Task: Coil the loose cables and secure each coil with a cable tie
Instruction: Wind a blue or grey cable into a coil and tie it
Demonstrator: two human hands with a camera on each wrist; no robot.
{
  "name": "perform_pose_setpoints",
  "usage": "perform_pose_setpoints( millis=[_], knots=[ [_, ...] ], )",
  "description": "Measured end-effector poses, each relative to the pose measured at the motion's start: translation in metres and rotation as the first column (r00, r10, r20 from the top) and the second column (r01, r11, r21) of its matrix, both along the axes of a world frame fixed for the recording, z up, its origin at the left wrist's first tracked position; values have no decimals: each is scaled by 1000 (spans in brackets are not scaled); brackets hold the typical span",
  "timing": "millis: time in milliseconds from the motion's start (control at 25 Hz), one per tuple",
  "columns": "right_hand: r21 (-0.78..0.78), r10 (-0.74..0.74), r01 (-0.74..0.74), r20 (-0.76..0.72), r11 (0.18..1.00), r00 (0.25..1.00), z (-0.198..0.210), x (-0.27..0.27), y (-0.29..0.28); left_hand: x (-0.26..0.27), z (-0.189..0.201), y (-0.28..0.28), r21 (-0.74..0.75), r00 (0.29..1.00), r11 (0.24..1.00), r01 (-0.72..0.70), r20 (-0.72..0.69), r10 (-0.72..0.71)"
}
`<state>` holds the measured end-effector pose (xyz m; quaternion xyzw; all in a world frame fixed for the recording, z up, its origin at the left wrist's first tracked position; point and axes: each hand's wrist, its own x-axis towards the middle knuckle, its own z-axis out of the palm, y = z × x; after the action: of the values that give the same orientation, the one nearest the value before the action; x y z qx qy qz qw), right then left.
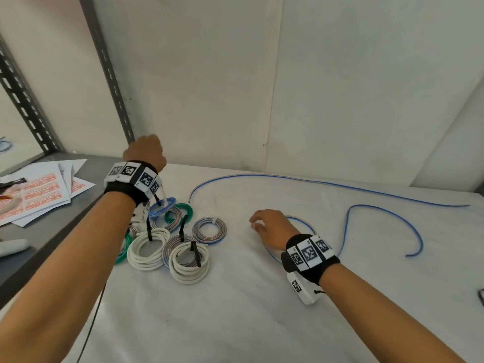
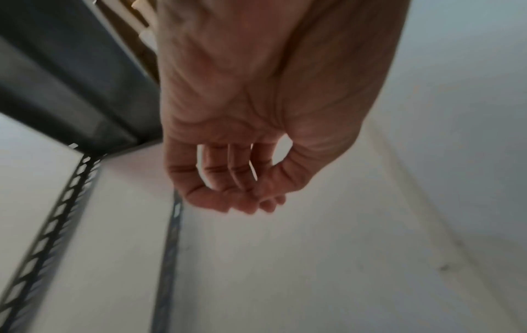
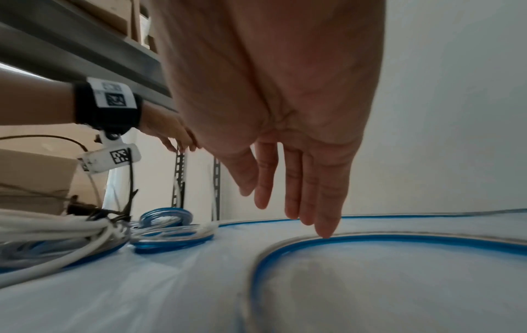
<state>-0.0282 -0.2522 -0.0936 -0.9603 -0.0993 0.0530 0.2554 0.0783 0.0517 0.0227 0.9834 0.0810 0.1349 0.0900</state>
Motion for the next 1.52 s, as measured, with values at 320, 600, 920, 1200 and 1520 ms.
perform_pose_setpoints(
  millis=[320, 600, 920, 1200, 1520],
  knots=[
    [-398, -388, 355, -1, 846, 922, 5, -1, -76, -30, -40, -162, -195, 878, 883, 426, -147, -456],
    [-68, -441, 444, 63, 893, 895, 11, 11, -87, -37, -72, -207, -247, 737, 803, 543, -317, -596],
    [641, -462, 283, 127, 713, 878, 54, 3, -77, -47, -40, -226, -855, 809, 295, 427, 216, -546],
    [851, -487, 131, 159, 509, 859, 66, -12, -66, -50, -37, -223, -942, 857, -93, 323, 333, -393],
    [909, -492, 141, 78, 392, 867, 63, -18, -80, -58, -60, -207, -880, 668, 99, 465, 275, -691]
  ],
)
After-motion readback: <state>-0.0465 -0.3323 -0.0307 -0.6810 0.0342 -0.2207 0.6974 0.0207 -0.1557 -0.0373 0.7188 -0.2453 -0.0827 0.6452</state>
